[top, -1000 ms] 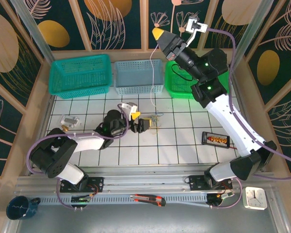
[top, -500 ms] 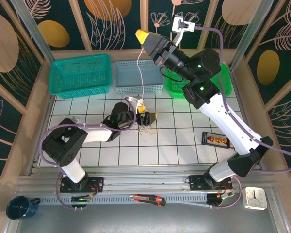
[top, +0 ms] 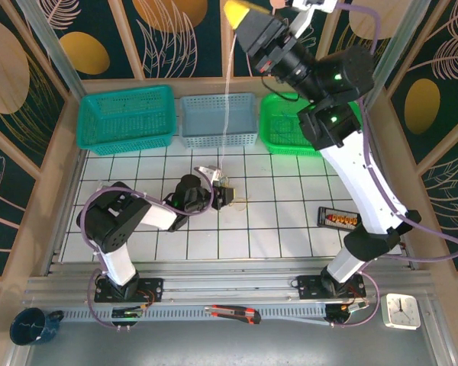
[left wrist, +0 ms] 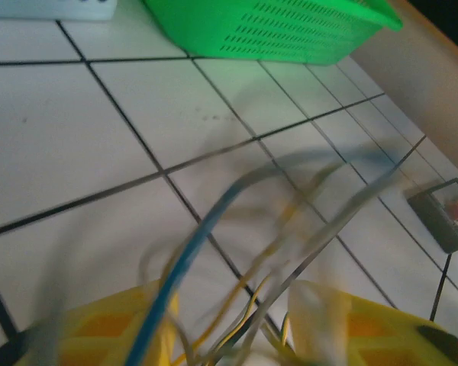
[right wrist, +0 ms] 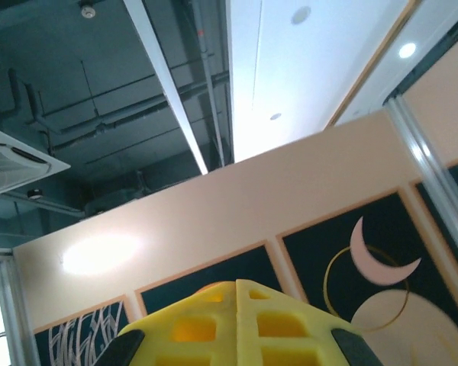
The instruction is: Untangle the cables
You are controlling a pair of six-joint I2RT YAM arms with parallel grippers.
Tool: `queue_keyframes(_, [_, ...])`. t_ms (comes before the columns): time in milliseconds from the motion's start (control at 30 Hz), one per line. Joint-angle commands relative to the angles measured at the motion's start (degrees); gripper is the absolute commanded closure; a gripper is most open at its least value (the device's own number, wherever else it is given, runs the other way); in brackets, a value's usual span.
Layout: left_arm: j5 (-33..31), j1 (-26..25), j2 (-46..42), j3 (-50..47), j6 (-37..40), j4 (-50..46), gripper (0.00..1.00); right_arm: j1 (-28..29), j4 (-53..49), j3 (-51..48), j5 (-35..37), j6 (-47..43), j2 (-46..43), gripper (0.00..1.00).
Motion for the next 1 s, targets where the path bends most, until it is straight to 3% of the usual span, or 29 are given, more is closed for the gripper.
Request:
queue_keyframes(0, [-0.7,-0.2,1.9,-1.9,-0.1,3.9,0.64,-4.3,1.0,4.6,-1.1,2.6,1.7,1.0])
queue_keyframes(200, [-0.7,-0.2,3.8,-3.6,-0.8,5.8,0.81,-12.2,7.5,5.2,-1.4,10.8,2.3,1.0])
queue_keyframes(433, [-0.7,-0.1,4.9,-4.1,-0.9,6.3,1.0,-15.1,9.1,6.1,-1.1,11.6,1.4,1.0])
queue_keyframes(700, [-0.8,-0.2,5.6,-4.9,-1.1,7.0,1.0,-19.7,9.4,7.0,0.5,11.6,-0.9,1.0])
queue_keyframes(967, [-0.6,-0.2,4.5,-4.9,-1.3,6.7,1.0,-17.2,12.5,1.5,-4.0,16.4,0.3,1.0])
